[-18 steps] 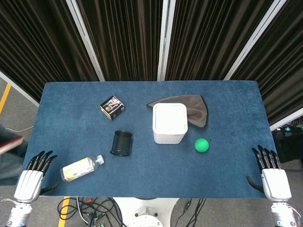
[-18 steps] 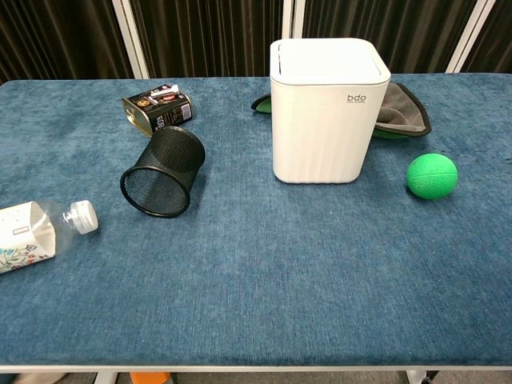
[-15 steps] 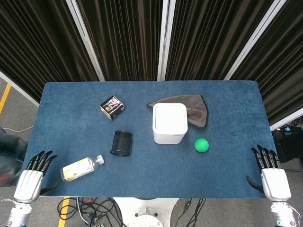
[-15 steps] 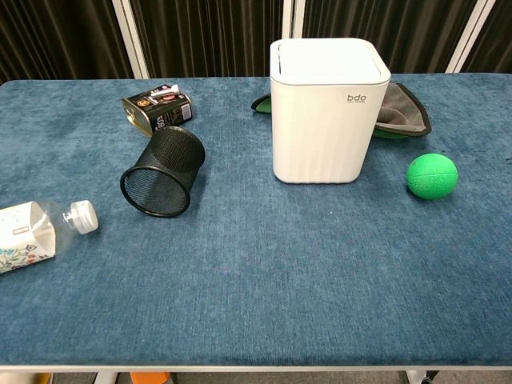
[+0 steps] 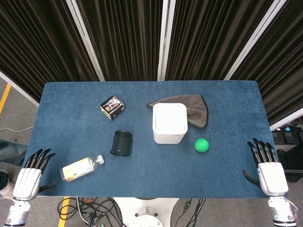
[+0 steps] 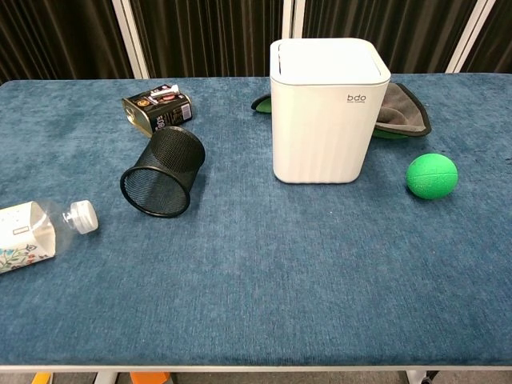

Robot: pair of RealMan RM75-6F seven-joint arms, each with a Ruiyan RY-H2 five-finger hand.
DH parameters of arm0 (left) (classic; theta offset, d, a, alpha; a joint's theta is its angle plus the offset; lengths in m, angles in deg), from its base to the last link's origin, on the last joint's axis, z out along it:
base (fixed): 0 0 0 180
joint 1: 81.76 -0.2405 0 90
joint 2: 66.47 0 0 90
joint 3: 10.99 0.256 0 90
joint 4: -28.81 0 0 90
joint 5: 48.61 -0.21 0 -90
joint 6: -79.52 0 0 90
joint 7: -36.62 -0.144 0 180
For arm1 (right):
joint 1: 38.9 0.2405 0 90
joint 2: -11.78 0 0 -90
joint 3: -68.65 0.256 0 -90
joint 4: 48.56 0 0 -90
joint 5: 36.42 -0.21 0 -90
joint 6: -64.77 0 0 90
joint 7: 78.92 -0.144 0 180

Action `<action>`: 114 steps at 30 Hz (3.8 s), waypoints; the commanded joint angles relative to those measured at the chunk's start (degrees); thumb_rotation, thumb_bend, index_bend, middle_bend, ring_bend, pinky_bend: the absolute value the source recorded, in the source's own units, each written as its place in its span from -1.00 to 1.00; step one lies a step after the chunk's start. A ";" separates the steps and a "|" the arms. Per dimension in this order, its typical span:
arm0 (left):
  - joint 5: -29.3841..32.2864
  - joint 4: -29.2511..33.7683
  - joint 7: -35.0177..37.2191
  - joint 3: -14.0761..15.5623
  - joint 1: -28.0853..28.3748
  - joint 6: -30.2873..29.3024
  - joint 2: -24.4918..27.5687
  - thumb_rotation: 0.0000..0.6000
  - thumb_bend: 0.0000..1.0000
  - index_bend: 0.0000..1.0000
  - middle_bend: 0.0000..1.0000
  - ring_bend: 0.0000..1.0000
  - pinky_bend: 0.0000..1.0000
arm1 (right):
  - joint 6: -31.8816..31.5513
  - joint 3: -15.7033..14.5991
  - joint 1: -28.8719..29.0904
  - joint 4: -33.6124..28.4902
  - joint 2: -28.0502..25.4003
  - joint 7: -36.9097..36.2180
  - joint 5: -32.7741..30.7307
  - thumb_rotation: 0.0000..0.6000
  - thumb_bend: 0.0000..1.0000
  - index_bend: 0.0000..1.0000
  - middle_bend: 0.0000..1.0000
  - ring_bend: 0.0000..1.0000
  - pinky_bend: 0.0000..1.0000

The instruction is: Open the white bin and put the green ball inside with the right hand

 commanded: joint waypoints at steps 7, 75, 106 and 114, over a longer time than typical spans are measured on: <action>-0.57 -0.43 0.01 0.50 0.28 0.60 -0.35 1.00 -0.81 -0.66 -0.80 -0.93 -0.72 | 11.02 5.12 10.65 -14.04 -5.12 10.81 2.43 1.00 -0.74 -1.00 -0.97 -1.00 -1.00; 0.77 -3.02 2.44 0.52 -0.88 0.43 -1.33 1.00 -0.81 -0.65 -0.80 -0.93 -0.72 | 30.04 0.97 22.96 -5.02 4.60 12.96 -21.66 1.00 -0.68 -1.00 -0.94 -1.00 -0.99; 1.05 -3.42 3.41 0.41 -1.03 0.36 -1.30 1.00 -0.81 -0.62 -0.80 -0.93 -0.72 | 28.77 1.35 25.29 -1.62 9.86 17.51 -23.77 1.00 -0.25 0.32 0.12 0.01 0.62; 1.07 -3.59 3.74 0.35 -1.09 0.19 -1.21 1.00 -0.81 -0.62 -0.80 -0.93 -0.72 | 17.26 2.74 21.80 -9.10 3.45 13.79 -14.38 1.00 -0.24 0.42 0.20 0.07 0.62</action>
